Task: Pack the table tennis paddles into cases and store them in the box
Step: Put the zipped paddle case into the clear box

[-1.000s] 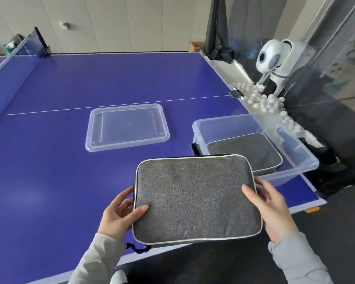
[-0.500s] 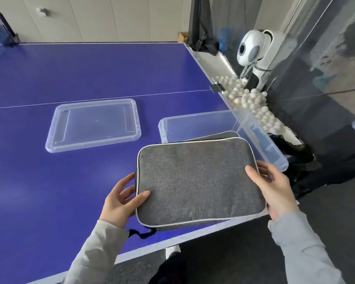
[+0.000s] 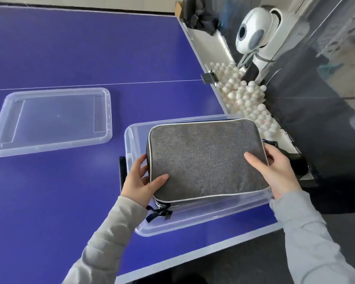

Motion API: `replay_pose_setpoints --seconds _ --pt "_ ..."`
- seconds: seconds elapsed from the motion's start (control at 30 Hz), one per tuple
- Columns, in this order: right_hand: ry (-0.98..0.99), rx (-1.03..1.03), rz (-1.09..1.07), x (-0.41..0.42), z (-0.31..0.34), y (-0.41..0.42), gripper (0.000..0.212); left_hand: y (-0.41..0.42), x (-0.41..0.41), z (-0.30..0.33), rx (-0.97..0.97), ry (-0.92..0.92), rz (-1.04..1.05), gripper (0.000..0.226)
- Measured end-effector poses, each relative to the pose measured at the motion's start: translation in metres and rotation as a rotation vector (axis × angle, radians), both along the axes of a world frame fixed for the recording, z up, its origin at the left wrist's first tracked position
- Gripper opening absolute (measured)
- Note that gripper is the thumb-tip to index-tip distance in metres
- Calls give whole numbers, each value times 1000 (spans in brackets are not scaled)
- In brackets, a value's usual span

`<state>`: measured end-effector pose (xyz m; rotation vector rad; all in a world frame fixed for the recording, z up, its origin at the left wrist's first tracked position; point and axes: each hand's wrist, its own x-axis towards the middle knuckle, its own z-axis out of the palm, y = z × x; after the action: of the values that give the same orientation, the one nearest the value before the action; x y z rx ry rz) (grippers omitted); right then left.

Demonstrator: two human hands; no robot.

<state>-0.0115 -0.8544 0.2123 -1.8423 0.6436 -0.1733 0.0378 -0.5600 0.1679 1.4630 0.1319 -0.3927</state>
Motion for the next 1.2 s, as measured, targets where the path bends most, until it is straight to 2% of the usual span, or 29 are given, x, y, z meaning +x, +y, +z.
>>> replay_pose_setpoints --seconds 0.1,0.27,0.4,0.57,0.7,0.77,0.9,0.97,1.1,1.2 --pt "59 -53 45 14 -13 -14 26 -21 5 -8 31 56 22 76" --pt "119 -122 123 37 -43 -28 48 -46 10 -31 172 107 119 76" --pt "140 -129 185 47 -62 -32 43 -55 9 -50 254 182 169 74" --pt "179 -217 216 48 -80 -26 67 -55 6 -63 324 201 268 73" --pt "156 -200 231 44 -85 -27 66 -54 0 -71 374 224 284 72" --pt "133 -206 246 39 -86 -24 65 -53 -1 -71 379 264 281 81" --pt "86 -273 259 31 -93 -16 74 -54 0 -72 440 319 238 86" --pt "67 -318 278 31 -94 -14 76 -55 1 -72 471 324 222 85" --pt "64 -362 310 33 -97 -15 75 -55 0 -71 491 322 220 96" --pt "66 -368 308 34 -96 -17 75 -56 -1 -69 479 295 224 94"
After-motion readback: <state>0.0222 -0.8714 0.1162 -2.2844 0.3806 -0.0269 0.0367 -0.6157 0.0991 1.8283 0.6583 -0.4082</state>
